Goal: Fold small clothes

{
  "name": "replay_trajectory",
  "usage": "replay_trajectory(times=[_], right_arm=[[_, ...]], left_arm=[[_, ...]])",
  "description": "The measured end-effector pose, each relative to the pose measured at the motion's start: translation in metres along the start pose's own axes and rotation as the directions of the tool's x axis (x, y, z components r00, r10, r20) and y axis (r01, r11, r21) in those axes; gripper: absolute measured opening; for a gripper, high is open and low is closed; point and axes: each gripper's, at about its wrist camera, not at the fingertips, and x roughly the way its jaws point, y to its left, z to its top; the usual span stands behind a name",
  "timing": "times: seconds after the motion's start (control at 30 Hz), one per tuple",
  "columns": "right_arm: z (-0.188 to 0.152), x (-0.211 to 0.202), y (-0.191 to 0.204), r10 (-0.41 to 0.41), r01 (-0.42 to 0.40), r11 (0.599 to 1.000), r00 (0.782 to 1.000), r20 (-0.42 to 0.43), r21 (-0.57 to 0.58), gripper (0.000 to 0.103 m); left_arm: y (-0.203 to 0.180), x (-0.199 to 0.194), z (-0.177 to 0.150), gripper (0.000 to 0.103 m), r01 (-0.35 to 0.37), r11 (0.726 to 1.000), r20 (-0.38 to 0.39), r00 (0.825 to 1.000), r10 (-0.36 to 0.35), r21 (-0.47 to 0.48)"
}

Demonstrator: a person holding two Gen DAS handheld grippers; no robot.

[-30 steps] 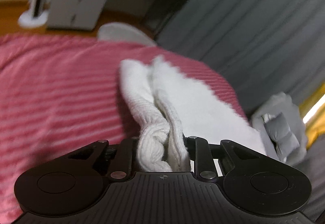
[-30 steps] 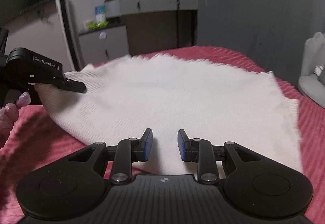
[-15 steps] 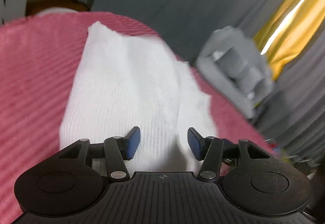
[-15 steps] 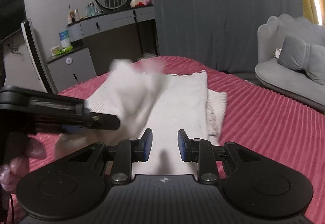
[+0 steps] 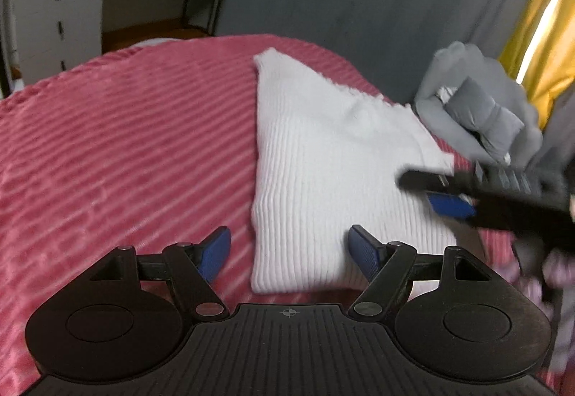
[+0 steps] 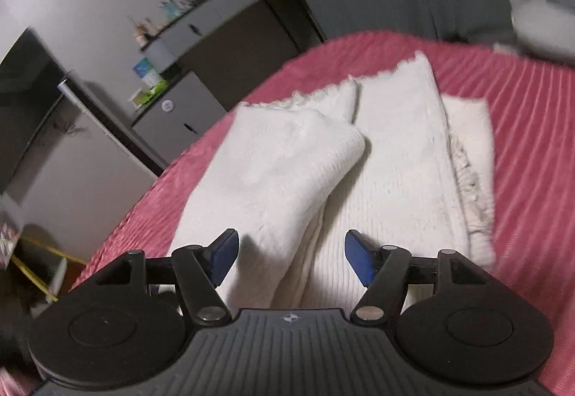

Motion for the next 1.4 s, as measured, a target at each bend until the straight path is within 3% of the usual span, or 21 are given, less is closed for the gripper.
replay_trajectory(times=[0.1,0.17,0.37,0.4,0.47,0.5,0.63,0.73,0.83,0.87,0.93,1.0,1.07,1.17,1.4], right_arm=[[0.01,0.016,-0.004,0.029,-0.028,0.999,0.999,-0.016,0.04,0.063],[0.014,0.022,-0.002,0.036,-0.035,0.999,0.999,-0.02,0.03,0.05],[0.016,0.035,-0.002,0.045,-0.044,0.998,0.998,-0.042,0.042,0.053],[0.017,0.035,0.001,0.036,-0.035,0.999,0.998,-0.045,0.028,0.049],[0.019,0.032,0.016,-0.007,0.003,0.996,0.999,-0.047,-0.088,0.02],[0.02,0.029,0.023,-0.026,0.02,0.987,0.999,-0.034,-0.159,0.018],[0.022,0.004,0.061,-0.128,0.157,0.889,0.987,0.096,-0.43,0.014],[0.023,-0.014,0.07,-0.218,0.323,0.774,0.944,0.249,-0.545,0.014],[0.025,-0.009,0.052,-0.29,0.362,0.748,0.932,0.217,-0.556,0.017],[0.023,-0.007,0.043,-0.337,0.394,0.747,0.919,0.206,-0.536,0.025],[0.018,-0.015,0.027,-0.332,0.36,0.811,0.932,0.145,-0.46,0.031],[0.011,-0.033,0.009,-0.234,0.251,0.906,0.968,0.091,-0.341,0.037],[0.003,-0.043,-0.003,-0.153,0.161,0.952,0.987,0.048,-0.259,0.042],[-0.006,-0.041,-0.016,-0.091,0.087,0.98,0.996,-0.014,-0.179,0.042],[-0.006,-0.021,-0.021,-0.002,-0.001,0.999,0.997,-0.076,-0.042,0.042]], left_arm=[[0.002,0.001,-0.002,0.08,0.007,1.0,-0.021,1.0,-0.007,0.022],[0.005,-0.003,-0.005,0.081,0.028,0.999,-0.022,0.999,-0.027,0.032],[0.002,-0.002,-0.013,0.082,0.031,0.996,-0.06,0.998,-0.026,0.087],[-0.001,-0.002,-0.014,0.082,0.02,0.994,-0.055,0.998,-0.014,0.109],[-0.004,0.001,-0.016,0.082,-0.004,0.991,-0.046,0.999,0.01,0.137],[-0.006,0.002,-0.017,0.082,-0.01,0.99,-0.043,0.999,0.016,0.137],[-0.017,0.004,-0.014,0.082,-0.016,0.99,-0.042,0.999,0.022,0.137],[-0.026,0.005,-0.014,0.082,-0.012,0.989,-0.038,0.999,0.018,0.149],[-0.031,0.011,-0.016,0.082,-0.011,0.991,-0.051,0.999,0.018,0.131],[-0.032,0.013,-0.017,0.082,-0.008,0.992,-0.055,0.998,0.016,0.13],[-0.033,0.017,-0.019,0.082,-0.022,0.991,-0.06,0.998,0.03,0.132],[-0.032,0.018,-0.018,0.082,-0.034,0.991,-0.06,0.997,0.042,0.128],[-0.03,0.019,-0.017,0.082,-0.037,0.993,-0.057,0.997,0.044,0.109],[-0.031,0.019,-0.017,0.082,-0.043,0.994,-0.059,0.997,0.049,0.095],[-0.032,0.024,-0.013,0.082,-0.048,0.996,-0.071,0.996,0.053,0.07]])
